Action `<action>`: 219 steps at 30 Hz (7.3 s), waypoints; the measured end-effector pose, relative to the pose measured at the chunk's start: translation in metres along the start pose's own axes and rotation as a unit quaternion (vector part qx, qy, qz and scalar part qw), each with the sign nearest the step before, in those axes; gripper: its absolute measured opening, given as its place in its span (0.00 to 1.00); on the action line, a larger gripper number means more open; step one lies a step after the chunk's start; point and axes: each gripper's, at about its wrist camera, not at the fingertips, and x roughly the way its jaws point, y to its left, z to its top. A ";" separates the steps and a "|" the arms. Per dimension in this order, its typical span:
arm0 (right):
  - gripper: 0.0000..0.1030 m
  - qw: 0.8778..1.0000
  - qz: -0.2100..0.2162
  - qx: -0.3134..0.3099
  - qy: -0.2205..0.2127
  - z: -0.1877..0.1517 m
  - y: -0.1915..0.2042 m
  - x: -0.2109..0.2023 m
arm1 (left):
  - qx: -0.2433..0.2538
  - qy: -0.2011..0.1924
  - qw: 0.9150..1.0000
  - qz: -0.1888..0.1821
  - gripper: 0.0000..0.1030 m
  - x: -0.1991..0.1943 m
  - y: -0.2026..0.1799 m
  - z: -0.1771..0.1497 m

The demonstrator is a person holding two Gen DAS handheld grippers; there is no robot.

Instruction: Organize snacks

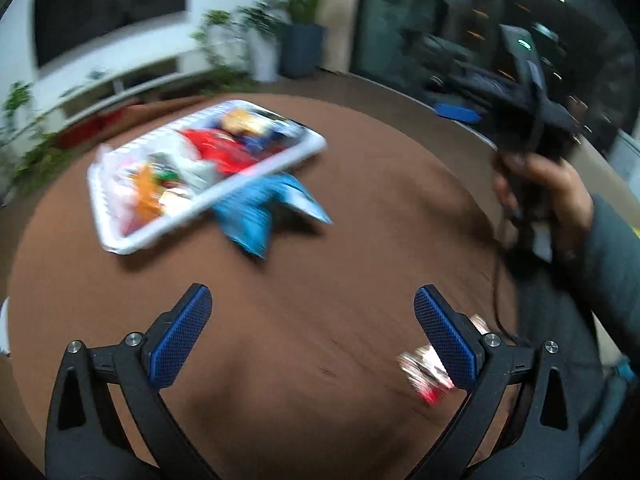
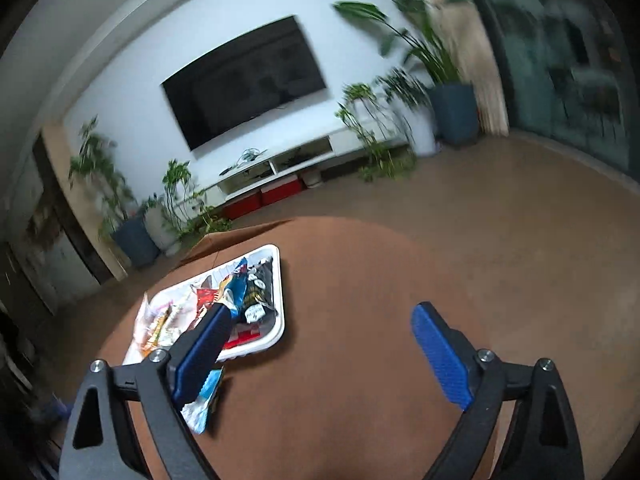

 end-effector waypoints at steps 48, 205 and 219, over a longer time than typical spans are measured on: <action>0.87 0.977 0.166 -0.004 0.138 -0.066 0.020 -0.017 | 0.308 0.215 0.918 -0.128 0.36 0.070 -0.107 -0.018; 0.49 0.955 0.008 -0.178 0.236 0.017 0.179 0.197 | -0.237 -0.029 0.964 0.116 0.68 0.102 0.207 0.134; 0.71 0.977 0.056 -0.141 0.149 0.034 0.172 0.108 | -0.220 -0.107 0.959 0.141 1.00 0.019 0.157 0.133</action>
